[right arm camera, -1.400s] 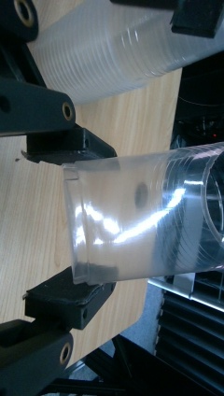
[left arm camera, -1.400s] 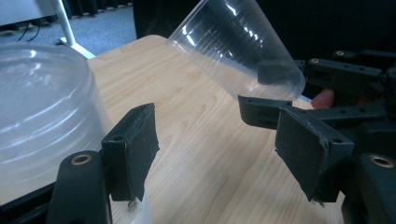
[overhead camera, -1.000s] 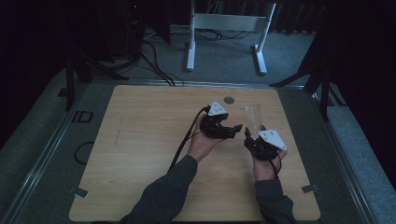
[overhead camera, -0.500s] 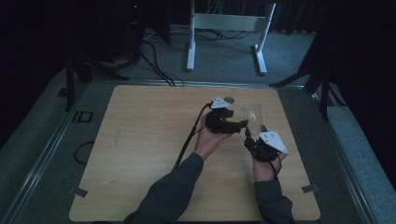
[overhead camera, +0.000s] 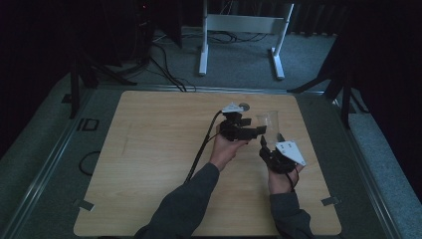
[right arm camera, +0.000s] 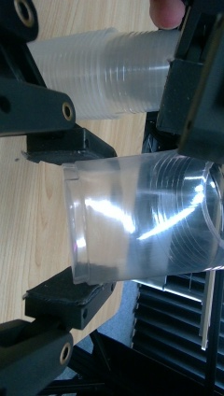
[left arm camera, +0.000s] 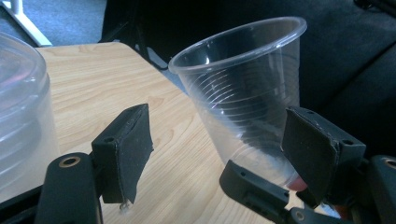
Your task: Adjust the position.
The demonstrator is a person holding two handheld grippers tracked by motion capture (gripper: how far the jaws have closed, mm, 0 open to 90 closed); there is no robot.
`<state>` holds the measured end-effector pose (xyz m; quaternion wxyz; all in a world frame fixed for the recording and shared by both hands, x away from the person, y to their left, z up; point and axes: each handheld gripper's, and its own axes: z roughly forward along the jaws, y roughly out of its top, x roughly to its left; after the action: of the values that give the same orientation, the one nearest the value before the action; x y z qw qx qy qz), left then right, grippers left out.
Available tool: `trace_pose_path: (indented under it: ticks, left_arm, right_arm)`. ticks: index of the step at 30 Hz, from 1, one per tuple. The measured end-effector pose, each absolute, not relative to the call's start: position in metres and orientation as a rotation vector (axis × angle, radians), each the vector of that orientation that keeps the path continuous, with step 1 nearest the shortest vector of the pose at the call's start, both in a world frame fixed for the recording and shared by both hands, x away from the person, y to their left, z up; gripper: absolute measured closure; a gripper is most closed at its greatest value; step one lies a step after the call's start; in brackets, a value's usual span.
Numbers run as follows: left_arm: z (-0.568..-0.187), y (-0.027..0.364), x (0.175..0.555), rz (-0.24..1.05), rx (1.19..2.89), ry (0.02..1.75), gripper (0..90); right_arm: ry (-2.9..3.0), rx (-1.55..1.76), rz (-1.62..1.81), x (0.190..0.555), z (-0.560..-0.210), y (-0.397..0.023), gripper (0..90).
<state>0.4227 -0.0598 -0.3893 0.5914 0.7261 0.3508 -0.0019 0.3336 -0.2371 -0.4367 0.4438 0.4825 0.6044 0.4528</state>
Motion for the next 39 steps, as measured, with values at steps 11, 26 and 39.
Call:
trace_pose_path:
  ticks: [11, 26, 39]
  left_arm:
    - [-0.389, -0.065, 0.416, 0.031, 1.717, 0.795, 24.7]
    - [-0.385, -0.072, 0.407, 0.076, 1.712, 0.752, 24.7]
    - [-0.384, -0.077, 0.400, 0.066, 1.704, 0.728, 24.7]
  right_arm:
    - [1.486, 1.202, 1.126, 0.331, -0.436, -0.239, 41.9]
    - [1.462, 1.195, 1.134, 0.323, -0.435, -0.241, 41.9]
    - [1.446, 1.184, 1.145, 0.316, -0.434, -0.244, 41.9]
